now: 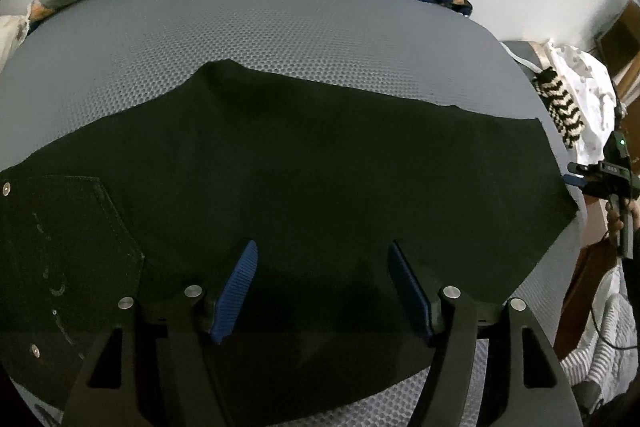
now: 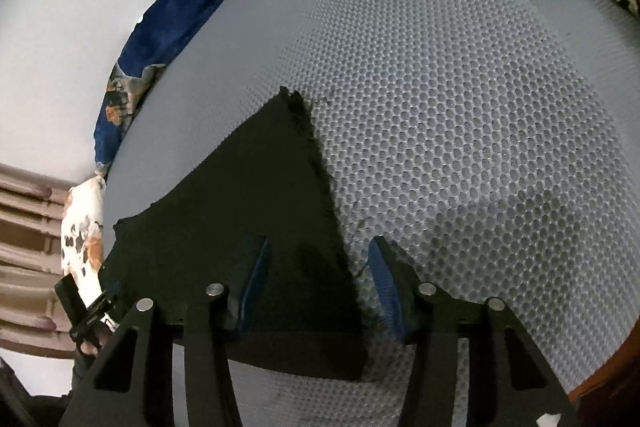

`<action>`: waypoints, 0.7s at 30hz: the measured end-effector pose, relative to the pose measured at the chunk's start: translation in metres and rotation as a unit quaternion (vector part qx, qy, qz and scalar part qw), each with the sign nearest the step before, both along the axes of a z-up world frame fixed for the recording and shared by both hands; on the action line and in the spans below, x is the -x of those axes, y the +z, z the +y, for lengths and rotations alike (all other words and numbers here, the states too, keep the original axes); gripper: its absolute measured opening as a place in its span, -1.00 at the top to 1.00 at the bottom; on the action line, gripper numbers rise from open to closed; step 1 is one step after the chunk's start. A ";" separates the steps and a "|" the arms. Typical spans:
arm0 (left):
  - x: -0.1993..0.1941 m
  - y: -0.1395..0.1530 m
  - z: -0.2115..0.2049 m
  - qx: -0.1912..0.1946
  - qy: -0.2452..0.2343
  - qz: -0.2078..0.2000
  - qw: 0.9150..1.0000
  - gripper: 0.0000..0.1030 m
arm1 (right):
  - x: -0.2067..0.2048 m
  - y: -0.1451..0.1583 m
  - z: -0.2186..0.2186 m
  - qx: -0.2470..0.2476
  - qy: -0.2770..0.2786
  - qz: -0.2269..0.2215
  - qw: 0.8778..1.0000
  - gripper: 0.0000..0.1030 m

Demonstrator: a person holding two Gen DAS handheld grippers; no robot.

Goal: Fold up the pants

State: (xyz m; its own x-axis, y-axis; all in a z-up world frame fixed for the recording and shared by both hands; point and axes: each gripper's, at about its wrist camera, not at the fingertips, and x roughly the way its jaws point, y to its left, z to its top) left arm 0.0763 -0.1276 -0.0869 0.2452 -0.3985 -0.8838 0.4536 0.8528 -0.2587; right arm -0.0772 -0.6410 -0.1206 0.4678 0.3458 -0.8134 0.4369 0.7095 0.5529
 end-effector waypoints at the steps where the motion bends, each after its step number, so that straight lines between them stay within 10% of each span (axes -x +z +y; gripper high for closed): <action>1: 0.000 0.000 -0.001 -0.004 0.004 0.000 1.000 -0.33 | 0.001 -0.003 -0.005 -0.009 0.002 -0.005 1.000 0.06; 7: 0.005 -0.006 -0.012 -0.020 0.008 0.008 1.000 -0.33 | 0.001 -0.010 -0.017 -0.045 0.012 -0.039 0.998 0.14; 10: 0.006 -0.011 -0.016 -0.028 0.011 0.016 0.999 -0.33 | -0.003 -0.021 -0.017 -0.062 0.023 -0.036 0.997 0.73; 21: 0.013 -0.014 -0.022 -0.042 0.002 -0.002 0.999 -0.50 | -0.022 -0.028 -0.004 -0.097 0.029 -0.078 0.992 0.74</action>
